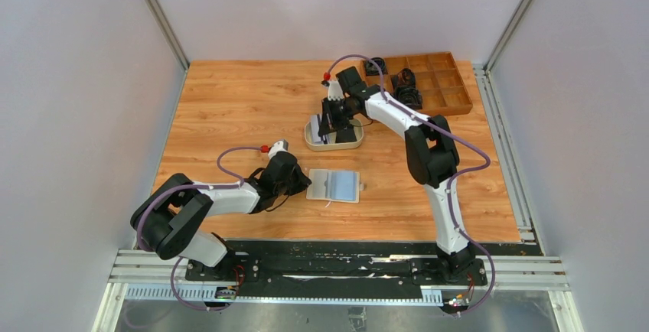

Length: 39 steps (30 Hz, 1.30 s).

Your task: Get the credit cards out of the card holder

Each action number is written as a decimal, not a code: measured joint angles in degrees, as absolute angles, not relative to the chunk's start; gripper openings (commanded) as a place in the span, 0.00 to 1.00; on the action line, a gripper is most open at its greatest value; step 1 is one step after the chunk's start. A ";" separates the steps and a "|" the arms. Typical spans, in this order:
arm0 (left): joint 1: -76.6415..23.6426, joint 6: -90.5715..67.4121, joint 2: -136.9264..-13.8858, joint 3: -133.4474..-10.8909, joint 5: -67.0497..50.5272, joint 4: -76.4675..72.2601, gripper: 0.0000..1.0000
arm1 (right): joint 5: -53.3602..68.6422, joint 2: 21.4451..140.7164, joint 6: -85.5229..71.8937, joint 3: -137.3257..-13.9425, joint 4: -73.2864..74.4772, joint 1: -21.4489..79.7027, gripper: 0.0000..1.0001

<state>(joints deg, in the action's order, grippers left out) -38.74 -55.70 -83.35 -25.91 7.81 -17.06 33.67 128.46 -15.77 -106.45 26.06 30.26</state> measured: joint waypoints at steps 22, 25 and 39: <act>-38.74 -55.70 -83.35 -25.91 7.79 -17.06 0.00 | 28.75 128.90 -14.90 -105.45 27.22 30.26 0.47; -38.74 -55.70 -83.33 -25.91 7.79 -17.06 0.00 | 25.34 128.90 -13.65 -106.76 29.61 30.26 0.50; -38.70 -53.74 -80.47 -26.46 7.73 -12.27 0.00 | 20.97 118.45 -13.32 -100.66 29.08 29.15 0.77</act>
<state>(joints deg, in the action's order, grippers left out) -38.70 -53.74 -80.47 -26.46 7.73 -12.27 20.97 118.45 -13.32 -100.66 29.08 29.15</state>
